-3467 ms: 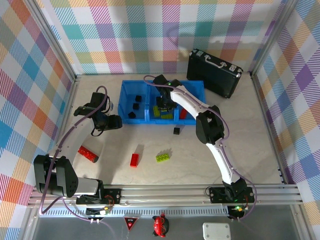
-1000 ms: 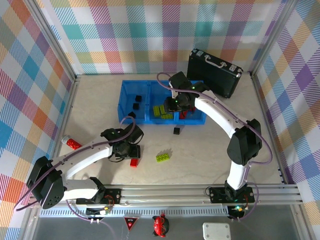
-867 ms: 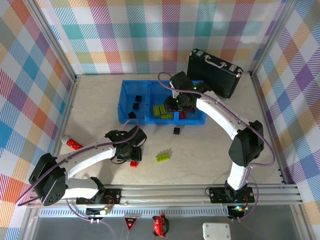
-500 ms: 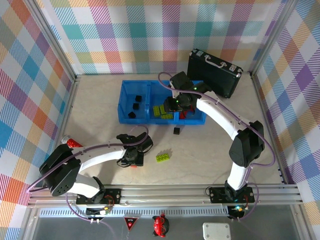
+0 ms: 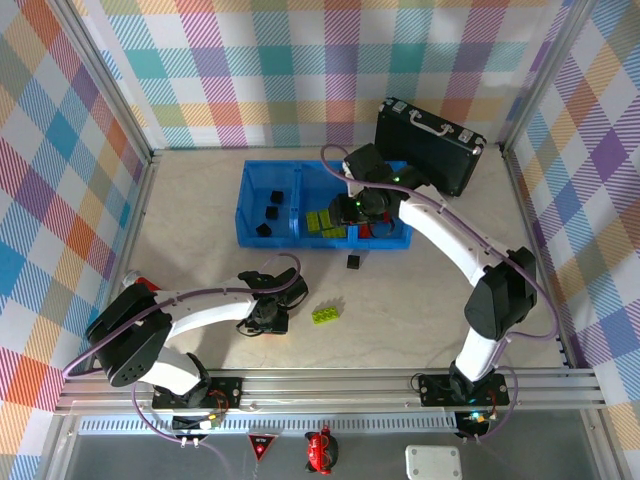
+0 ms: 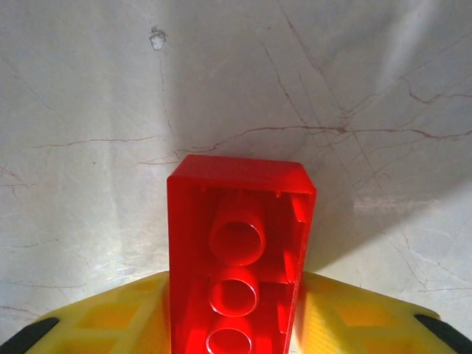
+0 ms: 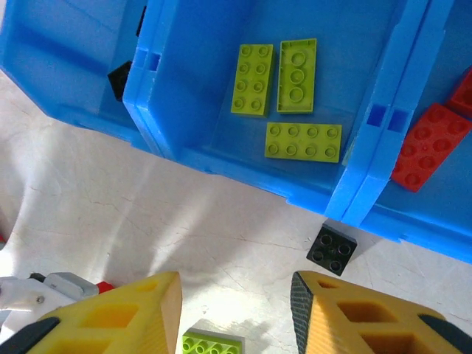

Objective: Sort the legos into containers by color
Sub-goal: Pick up the lego from the middle-left of the table.

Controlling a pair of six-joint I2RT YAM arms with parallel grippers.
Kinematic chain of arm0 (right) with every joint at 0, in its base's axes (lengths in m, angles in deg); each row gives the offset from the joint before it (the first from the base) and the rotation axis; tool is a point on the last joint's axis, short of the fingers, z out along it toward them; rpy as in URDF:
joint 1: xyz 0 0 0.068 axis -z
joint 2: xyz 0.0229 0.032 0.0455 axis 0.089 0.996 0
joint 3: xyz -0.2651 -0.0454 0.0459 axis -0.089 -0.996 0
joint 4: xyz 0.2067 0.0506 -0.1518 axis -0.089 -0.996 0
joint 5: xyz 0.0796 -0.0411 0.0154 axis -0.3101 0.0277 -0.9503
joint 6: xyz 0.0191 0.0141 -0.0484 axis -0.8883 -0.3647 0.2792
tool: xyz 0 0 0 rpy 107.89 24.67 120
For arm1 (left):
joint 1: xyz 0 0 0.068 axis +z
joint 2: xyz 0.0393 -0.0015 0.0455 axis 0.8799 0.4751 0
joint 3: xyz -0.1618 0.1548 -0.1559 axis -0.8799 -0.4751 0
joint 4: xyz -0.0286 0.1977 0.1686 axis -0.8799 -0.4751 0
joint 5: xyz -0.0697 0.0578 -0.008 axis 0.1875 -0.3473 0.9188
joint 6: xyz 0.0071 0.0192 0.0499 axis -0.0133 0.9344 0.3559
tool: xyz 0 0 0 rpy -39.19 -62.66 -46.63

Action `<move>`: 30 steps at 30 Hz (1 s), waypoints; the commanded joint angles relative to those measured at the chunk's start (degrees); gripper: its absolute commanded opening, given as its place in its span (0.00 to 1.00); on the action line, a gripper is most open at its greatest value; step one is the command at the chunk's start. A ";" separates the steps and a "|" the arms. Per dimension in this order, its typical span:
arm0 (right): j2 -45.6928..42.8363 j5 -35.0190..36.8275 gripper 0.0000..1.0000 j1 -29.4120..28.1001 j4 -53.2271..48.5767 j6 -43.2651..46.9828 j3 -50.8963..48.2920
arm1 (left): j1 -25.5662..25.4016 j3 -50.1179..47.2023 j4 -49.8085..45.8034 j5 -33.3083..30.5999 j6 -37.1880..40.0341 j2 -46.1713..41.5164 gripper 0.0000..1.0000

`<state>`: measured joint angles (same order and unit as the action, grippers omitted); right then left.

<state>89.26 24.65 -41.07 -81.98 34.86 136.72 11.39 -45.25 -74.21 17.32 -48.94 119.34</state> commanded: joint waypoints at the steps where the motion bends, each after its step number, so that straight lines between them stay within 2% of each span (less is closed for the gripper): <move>1: -1.76 -0.85 0.45 -0.16 -0.23 -0.92 -0.35 | -0.77 -0.31 -0.96 -1.21 -0.68 -0.40 0.41; 11: -2.22 0.31 0.45 -0.16 -1.38 -0.96 0.09 | -0.76 1.98 -3.82 -2.17 -0.29 -1.59 0.37; 19: -5.04 3.56 0.45 -0.11 -1.68 -2.10 -3.88 | -0.75 6.77 -4.08 -0.97 0.75 -0.86 0.37; 30: -11.45 8.00 0.47 2.18 -3.48 -5.35 -11.35 | -0.83 19.13 -3.29 3.88 6.64 7.47 0.37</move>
<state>80.15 30.68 -39.94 -83.83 31.35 126.92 11.33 -29.18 -77.14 18.93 -45.02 125.06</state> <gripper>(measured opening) 0.467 0.368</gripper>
